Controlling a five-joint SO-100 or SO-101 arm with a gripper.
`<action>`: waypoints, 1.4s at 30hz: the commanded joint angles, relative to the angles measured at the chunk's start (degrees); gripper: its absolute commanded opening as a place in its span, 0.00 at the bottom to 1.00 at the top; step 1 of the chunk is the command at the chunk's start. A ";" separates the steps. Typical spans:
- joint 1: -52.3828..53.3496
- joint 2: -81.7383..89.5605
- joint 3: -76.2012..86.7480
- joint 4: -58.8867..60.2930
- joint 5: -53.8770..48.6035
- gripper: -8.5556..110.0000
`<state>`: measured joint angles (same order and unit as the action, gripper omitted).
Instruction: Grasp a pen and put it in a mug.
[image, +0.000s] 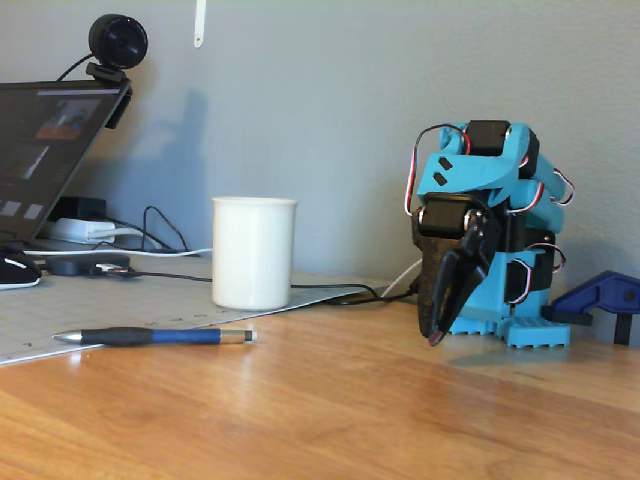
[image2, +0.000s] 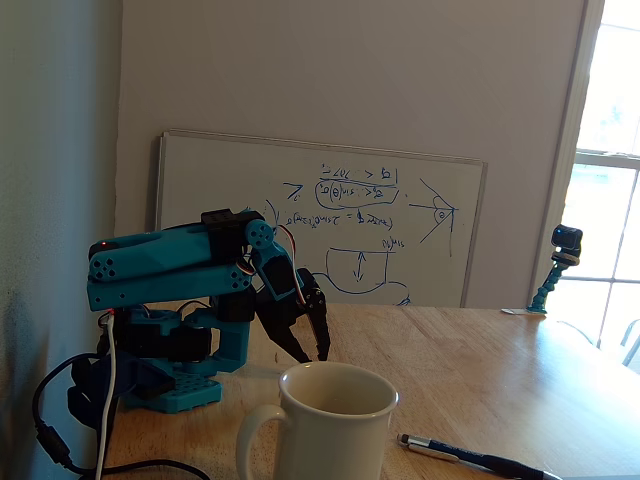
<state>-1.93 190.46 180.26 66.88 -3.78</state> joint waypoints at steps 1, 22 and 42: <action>0.09 1.67 -0.62 0.09 0.62 0.10; 0.62 1.05 -1.32 0.09 1.76 0.10; 3.60 -8.96 -4.39 -8.61 34.45 0.10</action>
<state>1.23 187.65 180.26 63.81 22.41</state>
